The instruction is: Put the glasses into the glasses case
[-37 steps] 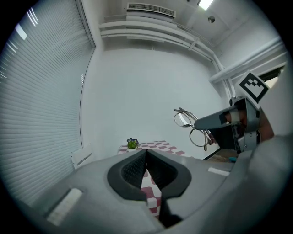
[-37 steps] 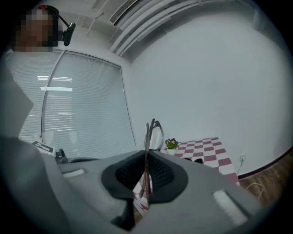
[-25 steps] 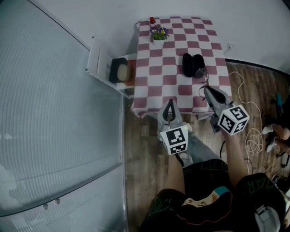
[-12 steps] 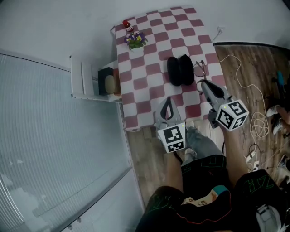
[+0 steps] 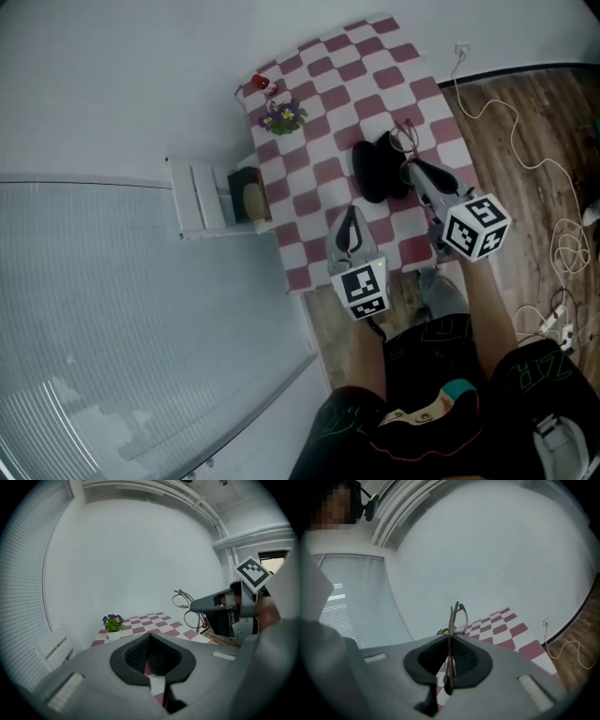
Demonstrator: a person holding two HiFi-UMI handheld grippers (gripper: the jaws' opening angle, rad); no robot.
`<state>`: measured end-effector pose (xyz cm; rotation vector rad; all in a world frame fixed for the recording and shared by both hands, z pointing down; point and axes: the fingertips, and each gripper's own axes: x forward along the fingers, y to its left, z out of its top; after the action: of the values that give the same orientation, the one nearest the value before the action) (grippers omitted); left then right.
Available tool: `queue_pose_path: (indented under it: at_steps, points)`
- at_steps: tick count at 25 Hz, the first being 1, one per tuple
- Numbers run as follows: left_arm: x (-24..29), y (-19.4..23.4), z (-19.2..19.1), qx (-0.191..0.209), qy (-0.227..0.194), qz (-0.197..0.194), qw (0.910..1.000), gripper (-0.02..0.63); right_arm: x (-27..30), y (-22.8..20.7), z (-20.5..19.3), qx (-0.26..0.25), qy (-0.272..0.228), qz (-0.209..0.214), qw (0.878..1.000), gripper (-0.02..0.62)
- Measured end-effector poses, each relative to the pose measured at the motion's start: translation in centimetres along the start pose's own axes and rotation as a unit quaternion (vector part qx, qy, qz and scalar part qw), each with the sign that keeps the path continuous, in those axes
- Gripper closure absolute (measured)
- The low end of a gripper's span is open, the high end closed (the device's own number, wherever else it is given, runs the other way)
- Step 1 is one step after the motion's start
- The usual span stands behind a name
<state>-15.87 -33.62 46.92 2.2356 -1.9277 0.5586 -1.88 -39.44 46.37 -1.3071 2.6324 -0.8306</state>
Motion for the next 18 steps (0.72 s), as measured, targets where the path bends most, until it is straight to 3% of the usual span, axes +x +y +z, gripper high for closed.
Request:
queue_pose_path:
  at_steps: [9,18]
  points:
    - [1.6,0.7,1.6,-0.002,-0.015,0.005,0.9999,0.597,2.3,-0.4,0.2,-0.017,0.024,0.005,1.000,0.575]
    - [4.1,2.7,-1.2,-0.031,0.015,0.002,0.9994,0.597,5.8,-2.5,-2.9,-0.029,0.075,-0.028,0.996,0.575]
